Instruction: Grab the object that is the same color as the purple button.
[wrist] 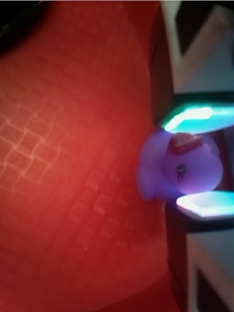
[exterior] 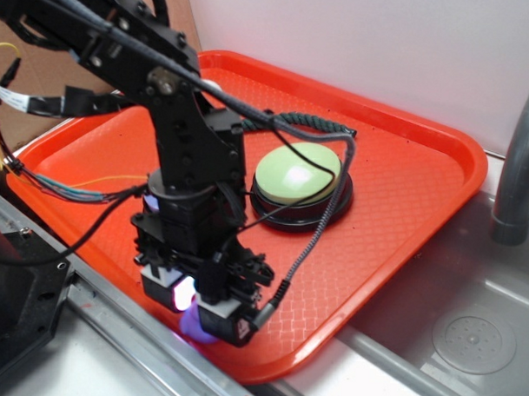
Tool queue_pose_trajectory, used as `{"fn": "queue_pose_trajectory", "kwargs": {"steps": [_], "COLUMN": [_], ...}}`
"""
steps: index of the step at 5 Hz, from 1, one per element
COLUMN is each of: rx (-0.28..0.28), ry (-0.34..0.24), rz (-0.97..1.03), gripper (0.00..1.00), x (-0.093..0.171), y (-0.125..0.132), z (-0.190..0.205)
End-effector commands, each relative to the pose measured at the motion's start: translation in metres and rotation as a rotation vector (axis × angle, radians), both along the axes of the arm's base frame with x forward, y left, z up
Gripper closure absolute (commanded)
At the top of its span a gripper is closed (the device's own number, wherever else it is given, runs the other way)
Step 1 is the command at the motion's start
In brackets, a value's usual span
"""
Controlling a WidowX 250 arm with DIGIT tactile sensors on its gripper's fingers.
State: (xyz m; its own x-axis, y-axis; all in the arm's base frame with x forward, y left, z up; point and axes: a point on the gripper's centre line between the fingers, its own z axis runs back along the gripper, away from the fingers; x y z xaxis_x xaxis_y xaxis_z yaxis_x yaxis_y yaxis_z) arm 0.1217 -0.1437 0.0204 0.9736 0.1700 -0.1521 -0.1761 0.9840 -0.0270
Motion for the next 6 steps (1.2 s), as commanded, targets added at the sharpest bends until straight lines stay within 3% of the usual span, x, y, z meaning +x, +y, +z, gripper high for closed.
{"fn": "queue_pose_trajectory", "kwargs": {"steps": [1, 3, 4, 5, 6], "rx": [-0.022, -0.018, 0.002, 0.063, 0.105], "ry": [-0.176, -0.231, -0.29, -0.332, -0.325], "rz": [-0.033, 0.014, 0.042, 0.049, -0.029], "gripper": [1.0, 1.0, 1.0, 1.0, 1.0], "x": [0.036, 0.074, 0.097, 0.108, 0.114], "y": [0.033, 0.081, 0.119, 0.131, 0.13], "z": [0.073, 0.134, 0.176, 0.185, 0.183]}}
